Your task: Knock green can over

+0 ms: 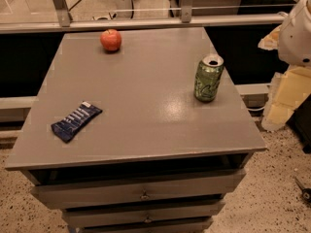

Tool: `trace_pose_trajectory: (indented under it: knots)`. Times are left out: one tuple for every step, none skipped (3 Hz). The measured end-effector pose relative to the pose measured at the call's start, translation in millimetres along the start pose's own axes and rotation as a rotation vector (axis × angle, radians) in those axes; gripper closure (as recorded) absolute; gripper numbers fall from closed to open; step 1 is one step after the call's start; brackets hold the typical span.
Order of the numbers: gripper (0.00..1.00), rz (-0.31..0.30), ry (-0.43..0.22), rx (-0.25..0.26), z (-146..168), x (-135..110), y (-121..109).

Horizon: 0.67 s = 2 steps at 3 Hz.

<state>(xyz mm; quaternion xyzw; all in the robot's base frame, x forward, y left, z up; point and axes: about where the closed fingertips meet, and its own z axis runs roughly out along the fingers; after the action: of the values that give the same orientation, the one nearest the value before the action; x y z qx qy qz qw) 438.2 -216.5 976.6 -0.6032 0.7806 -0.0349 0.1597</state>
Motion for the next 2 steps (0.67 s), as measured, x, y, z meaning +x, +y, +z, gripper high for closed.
trace_pose_trajectory:
  knots:
    - [0.0, 0.0, -0.01, -0.003, 0.9, -0.7, -0.6]
    - [0.0, 0.004, -0.11, -0.032, 9.9, -7.4, -6.0]
